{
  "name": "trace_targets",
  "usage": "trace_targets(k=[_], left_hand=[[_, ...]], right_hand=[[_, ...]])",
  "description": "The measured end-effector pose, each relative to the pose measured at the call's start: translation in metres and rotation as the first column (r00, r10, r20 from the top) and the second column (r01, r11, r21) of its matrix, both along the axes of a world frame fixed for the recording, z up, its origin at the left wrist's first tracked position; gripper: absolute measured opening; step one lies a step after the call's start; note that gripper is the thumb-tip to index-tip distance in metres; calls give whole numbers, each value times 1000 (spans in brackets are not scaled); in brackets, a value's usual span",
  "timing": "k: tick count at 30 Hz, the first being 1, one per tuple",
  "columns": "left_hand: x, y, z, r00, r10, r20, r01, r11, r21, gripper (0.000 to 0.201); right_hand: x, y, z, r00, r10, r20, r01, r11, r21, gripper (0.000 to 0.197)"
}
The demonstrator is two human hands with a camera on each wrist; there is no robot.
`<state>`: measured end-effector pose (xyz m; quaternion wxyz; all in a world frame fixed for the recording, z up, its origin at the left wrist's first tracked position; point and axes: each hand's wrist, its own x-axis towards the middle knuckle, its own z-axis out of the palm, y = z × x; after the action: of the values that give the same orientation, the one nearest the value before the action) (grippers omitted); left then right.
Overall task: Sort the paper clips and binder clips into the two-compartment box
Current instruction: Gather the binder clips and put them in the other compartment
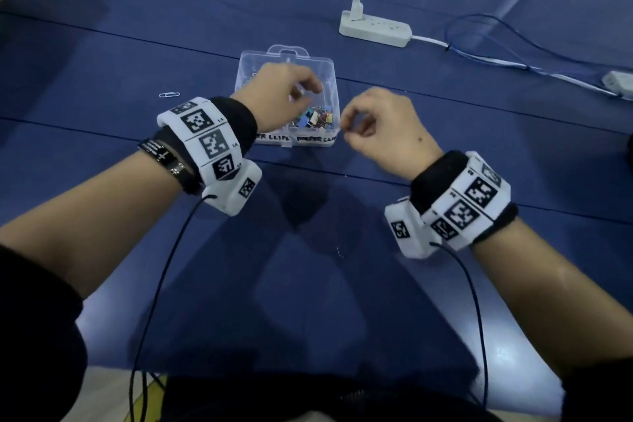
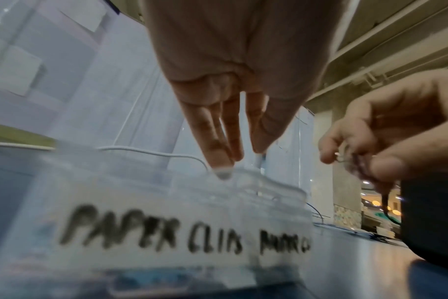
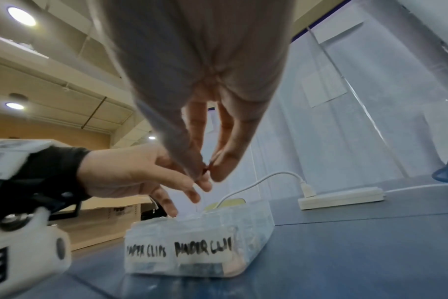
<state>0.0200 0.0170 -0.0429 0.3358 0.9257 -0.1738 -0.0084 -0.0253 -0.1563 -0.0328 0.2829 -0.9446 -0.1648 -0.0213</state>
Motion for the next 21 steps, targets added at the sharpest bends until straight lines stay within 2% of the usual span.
trace_targets(k=[2, 5, 8, 11, 15, 21], left_hand=[[5, 14, 6, 997, 63, 33, -64, 998, 14, 25], [18, 39, 9, 982, 184, 34, -187, 963, 194, 35], [30, 66, 0, 960, 278, -37, -231, 859, 457, 37], [37, 86, -14, 931, 346, -111, -202, 746, 634, 33], [41, 95, -26, 924, 369, -102, -180, 655, 734, 26], [45, 89, -27, 941, 335, -41, -190, 627, 756, 26]], right_hand=[[16, 7, -1, 998, -48, 43, 45, 997, 67, 10], [36, 18, -7, 996, -83, 45, 78, 992, 100, 10], [43, 23, -17, 997, -82, 1, 82, 994, 71, 14], [40, 18, -22, 997, -65, -31, 66, 998, 16, 13], [33, 2, -22, 994, -98, -52, 95, 994, -46, 12], [-16, -10, -25, 963, -28, -268, -47, 962, -270, 31]])
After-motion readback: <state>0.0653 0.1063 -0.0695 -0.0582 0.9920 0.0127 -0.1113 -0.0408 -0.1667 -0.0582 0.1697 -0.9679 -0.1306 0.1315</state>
